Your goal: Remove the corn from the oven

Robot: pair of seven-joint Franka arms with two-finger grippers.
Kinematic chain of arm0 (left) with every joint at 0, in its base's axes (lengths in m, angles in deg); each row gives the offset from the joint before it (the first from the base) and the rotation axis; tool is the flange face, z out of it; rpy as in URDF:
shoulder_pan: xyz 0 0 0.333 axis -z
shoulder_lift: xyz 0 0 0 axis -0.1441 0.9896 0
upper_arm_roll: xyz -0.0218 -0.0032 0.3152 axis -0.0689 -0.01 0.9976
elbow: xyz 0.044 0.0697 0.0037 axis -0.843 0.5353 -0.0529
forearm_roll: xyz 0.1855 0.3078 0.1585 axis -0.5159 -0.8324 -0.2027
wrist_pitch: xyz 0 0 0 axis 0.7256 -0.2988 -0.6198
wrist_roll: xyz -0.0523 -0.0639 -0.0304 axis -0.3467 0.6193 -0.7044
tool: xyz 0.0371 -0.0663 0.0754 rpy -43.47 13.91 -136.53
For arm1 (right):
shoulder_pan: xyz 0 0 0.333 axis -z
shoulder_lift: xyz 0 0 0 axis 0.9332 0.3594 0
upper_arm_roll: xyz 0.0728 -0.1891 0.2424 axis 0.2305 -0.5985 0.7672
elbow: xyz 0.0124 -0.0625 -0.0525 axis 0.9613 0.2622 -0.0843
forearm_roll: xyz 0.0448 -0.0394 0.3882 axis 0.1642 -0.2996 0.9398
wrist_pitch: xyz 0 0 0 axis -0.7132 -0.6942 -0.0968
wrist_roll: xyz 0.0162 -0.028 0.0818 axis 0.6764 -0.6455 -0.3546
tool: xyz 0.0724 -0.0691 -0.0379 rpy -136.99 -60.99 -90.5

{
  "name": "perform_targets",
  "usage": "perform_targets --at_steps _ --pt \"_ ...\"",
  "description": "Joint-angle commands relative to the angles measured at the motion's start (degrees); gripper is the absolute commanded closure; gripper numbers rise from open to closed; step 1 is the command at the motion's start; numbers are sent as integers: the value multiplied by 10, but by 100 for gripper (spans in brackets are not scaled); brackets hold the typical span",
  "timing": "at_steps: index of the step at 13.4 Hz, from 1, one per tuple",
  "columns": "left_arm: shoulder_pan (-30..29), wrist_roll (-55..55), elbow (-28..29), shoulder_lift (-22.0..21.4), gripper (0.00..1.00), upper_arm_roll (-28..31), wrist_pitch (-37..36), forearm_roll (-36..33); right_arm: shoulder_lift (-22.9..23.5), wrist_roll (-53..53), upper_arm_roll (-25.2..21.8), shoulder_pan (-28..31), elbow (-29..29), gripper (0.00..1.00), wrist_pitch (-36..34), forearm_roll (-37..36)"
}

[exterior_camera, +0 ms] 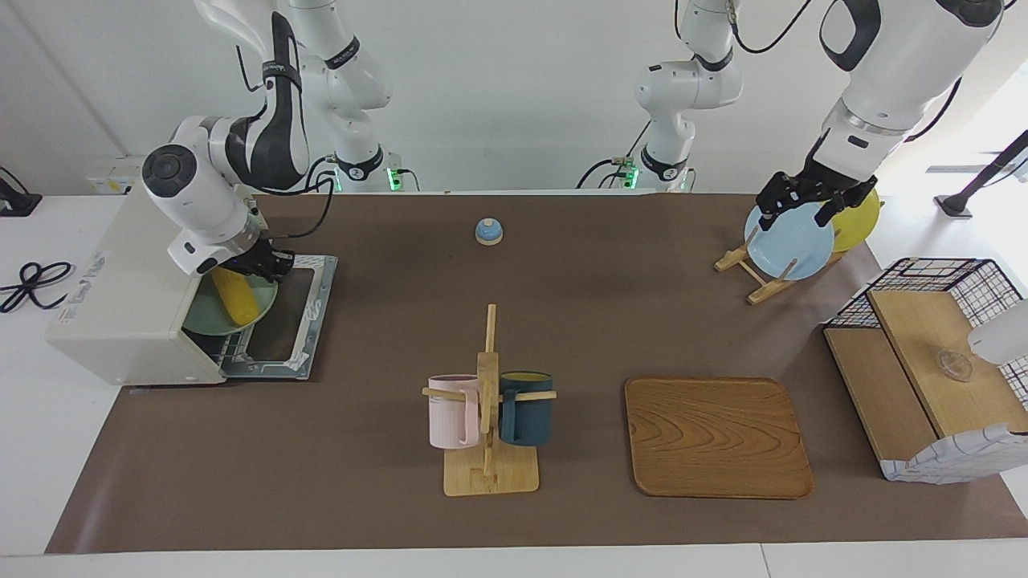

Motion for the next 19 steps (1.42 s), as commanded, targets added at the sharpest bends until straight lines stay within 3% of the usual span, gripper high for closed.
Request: perform_targets --at_steps 1,8,13,15,19 --pt "-3 -1 1 -7 0 -3 3 -11 -18 1 2 3 31 70 33 -5" --pt "-3 0 1 -6 0 -3 18 -11 -27 -48 1 17 62 70 79 -5" --pt "-3 0 3 -6 0 -3 24 -11 -29 -67 1 26 69 85 90 -5" --pt "-3 1 6 -7 0 -3 23 -11 -31 -67 1 25 76 99 93 -6" --pt "4 4 5 -7 0 -5 25 -11 -28 -71 4 13 61 100 82 -24"
